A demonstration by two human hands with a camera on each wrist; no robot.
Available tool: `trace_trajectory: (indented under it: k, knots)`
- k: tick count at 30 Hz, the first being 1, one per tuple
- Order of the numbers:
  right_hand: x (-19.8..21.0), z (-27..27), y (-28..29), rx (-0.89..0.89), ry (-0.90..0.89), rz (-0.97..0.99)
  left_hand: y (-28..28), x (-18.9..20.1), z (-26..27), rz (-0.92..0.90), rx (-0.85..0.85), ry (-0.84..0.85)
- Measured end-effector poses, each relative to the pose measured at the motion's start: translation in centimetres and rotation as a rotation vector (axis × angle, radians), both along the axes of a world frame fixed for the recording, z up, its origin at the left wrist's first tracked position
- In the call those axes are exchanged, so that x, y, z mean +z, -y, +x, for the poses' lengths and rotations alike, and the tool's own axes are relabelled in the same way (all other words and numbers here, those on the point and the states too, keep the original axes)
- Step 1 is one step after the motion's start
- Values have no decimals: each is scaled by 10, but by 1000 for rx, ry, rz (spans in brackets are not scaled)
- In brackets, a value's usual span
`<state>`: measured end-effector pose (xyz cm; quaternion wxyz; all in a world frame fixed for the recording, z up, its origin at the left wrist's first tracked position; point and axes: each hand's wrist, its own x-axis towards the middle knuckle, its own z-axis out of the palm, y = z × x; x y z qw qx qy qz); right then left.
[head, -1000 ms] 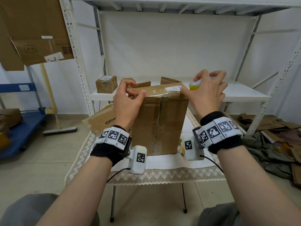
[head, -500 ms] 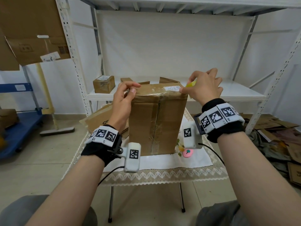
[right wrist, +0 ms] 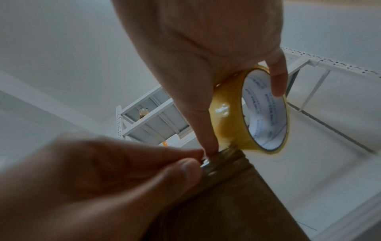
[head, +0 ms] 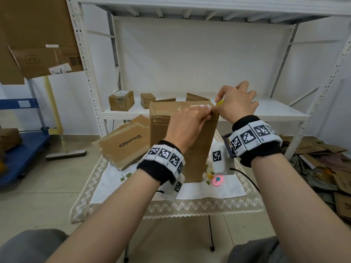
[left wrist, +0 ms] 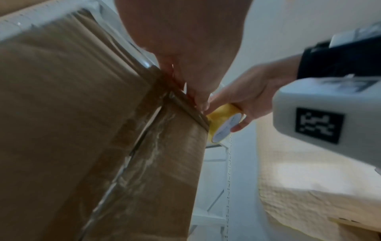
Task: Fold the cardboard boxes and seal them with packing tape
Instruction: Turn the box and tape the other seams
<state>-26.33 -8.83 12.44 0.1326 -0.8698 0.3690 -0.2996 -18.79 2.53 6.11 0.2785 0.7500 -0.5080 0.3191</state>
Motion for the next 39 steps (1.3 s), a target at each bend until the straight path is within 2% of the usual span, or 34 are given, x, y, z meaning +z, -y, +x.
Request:
trace_trajectory:
  k: [4, 9, 21, 26, 30, 33, 36, 39]
  knots:
    - [-1, -2, 6, -10, -11, -4, 10, 1, 5, 11, 37, 76]
    - [-4, 1, 5, 12, -3, 11, -8, -2, 21, 83, 16, 111]
    - [0, 1, 6, 24, -13, 40, -73, 2, 58, 53, -1, -9]
    - [-2, 1, 8, 24, 0, 38, -98, -5, 81, -151, -87, -171]
    - [-4, 2, 6, 42, 16, 46, -108, -3, 84, -270, -221, -389]
    - [-4, 2, 5, 25, 7, 23, -102, 7, 79, -160, -172, -312]
    - [-3, 1, 5, 34, 16, 47, -77, 23, 59, 113, -86, -175]
    - [-3, 0, 3, 43, 22, 58, -33, 29, 31, 280, -154, -220]
